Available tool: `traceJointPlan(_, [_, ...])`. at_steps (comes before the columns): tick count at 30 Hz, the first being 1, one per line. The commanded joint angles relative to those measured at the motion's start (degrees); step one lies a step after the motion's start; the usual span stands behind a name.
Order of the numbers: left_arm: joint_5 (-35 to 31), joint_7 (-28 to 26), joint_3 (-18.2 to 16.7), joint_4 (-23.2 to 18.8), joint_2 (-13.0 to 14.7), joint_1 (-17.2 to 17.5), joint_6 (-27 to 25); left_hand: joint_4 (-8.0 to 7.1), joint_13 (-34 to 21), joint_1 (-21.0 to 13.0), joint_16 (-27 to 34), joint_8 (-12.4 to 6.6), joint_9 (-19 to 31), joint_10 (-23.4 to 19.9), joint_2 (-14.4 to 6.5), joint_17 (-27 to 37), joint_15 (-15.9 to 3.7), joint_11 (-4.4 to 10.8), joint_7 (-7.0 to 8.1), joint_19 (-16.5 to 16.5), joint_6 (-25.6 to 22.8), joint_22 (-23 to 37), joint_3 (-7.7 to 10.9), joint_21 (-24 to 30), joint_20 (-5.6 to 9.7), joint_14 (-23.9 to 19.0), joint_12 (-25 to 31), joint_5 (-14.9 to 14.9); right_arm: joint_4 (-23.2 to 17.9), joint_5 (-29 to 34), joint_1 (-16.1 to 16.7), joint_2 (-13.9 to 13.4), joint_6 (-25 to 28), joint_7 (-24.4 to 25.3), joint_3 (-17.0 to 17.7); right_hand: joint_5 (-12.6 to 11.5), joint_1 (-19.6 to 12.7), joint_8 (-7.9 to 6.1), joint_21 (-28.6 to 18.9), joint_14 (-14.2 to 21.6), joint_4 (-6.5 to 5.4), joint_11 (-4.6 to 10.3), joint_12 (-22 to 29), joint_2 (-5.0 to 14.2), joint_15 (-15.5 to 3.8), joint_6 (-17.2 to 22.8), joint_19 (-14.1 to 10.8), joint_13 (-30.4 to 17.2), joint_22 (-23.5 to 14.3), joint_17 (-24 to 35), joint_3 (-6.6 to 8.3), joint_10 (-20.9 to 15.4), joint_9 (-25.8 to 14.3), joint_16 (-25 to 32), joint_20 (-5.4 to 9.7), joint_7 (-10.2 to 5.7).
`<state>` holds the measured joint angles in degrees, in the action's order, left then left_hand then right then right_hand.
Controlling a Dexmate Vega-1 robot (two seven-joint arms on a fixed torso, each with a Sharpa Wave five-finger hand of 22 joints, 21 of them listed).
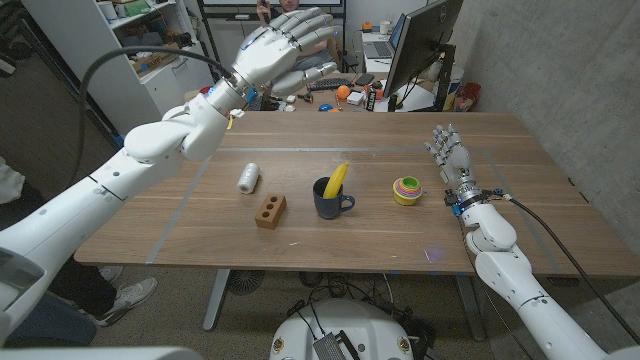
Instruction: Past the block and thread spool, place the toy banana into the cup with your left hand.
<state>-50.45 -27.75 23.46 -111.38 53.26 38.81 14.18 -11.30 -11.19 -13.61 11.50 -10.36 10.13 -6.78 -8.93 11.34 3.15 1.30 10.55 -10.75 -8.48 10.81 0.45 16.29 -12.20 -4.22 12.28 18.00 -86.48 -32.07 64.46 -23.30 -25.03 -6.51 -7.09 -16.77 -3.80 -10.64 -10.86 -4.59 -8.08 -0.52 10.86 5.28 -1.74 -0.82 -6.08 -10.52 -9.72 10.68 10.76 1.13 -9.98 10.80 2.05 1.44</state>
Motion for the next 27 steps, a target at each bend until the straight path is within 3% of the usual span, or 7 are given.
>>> traceJointPlan(1, [3.66, 1.68, -2.49, -0.67, -1.49, 2.02, 0.3, 0.25, -0.17, 1.16, -0.34, 0.22, 0.18, 0.47, -1.7, 0.05, 0.72, -0.32, 0.19, 0.6, 0.66, 0.18, -0.09, -0.42, -0.11, 0.11, -0.22, -0.11, -0.22, -0.18, 0.1, -0.43, 0.07, -0.03, -0.14, -0.3, 0.09, -0.1, -0.25, -0.24, 0.15, -0.14, 0.1, -0.67, 0.35, 0.28, 0.2, -0.12, -0.16, 0.03, -0.24, -0.14, -0.26, 0.15, 0.84, 0.51])
traceJointPlan(12, [12.28, 8.6, -3.83, -0.2, -2.29, 2.72, 1.06, 0.37, -0.15, 2.96, -0.45, 0.26, 0.17, 1.17, -1.38, 0.0, 1.07, -0.41, 0.2, 1.47, 1.39, 0.13, -0.31, -1.04, -0.14, 0.57, -0.43, -0.4, 0.16, -0.45, -0.29, -0.27, 0.12, -0.19, -0.27, -0.3, 0.12, -0.1, -0.2, -0.3, 0.2, -0.15, 0.09, -0.88, 0.46, 0.28, 0.36, -0.12, -0.16, 0.01, -0.43, -0.13, -0.26, 0.12, 0.88, 0.59])
traceJointPlan(16, [13.99, 8.46, -4.45, 0.45, -3.26, 3.13, 1.22, 0.41, -0.15, 3.58, -0.46, 0.28, 0.16, 1.54, -1.28, -0.02, 1.3, -0.65, 0.24, 1.68, 1.7, 0.12, -0.39, -1.22, -0.14, 0.67, -0.54, -0.5, 0.18, -0.11, -0.21, -0.35, -0.08, -0.09, -0.29, -0.31, 0.13, -0.11, -0.19, -0.29, 0.21, -0.15, 0.09, -0.93, 0.43, 0.29, 0.39, -0.12, -0.16, 0.01, -0.48, -0.12, -0.26, 0.12, 0.84, 0.58])
traceJointPlan(22, [24.75, 13.65, -5.91, 1.35, -4.6, 3.31, 2.16, 0.46, -0.15, 4.15, -0.5, 0.26, 0.16, 1.73, -1.21, -0.03, 1.6, -0.8, 0.06, 1.89, 1.92, 0.11, -0.45, -1.4, -0.14, 0.84, -0.58, -0.6, 0.08, 0.32, -0.15, -0.45, -0.11, 0.18, -0.38, -0.32, 0.14, -0.1, -0.19, -0.31, 0.24, -0.18, 0.08, -1.0, 0.44, 0.29, 0.45, -0.12, -0.16, 0.0, -0.57, -0.1, -0.26, 0.11, 0.83, 0.56])
traceJointPlan(27, [28.5, 17.43, -6.01, 1.77, -4.57, 2.96, 2.32, 0.58, -0.14, 4.97, -0.48, 0.25, 0.14, 1.87, -0.96, -0.06, 2.13, -1.03, -0.29, 2.28, 2.31, 0.09, -0.59, -1.7, -0.16, 0.9, -0.56, -0.76, 0.26, 0.03, -0.29, -0.35, -0.26, -0.14, -0.46, -0.33, 0.14, -0.11, -0.19, -0.31, 0.25, -0.15, 0.08, -1.02, 0.43, 0.3, 0.47, -0.12, -0.16, 0.0, -0.62, -0.07, -0.26, 0.11, 0.86, 0.55])
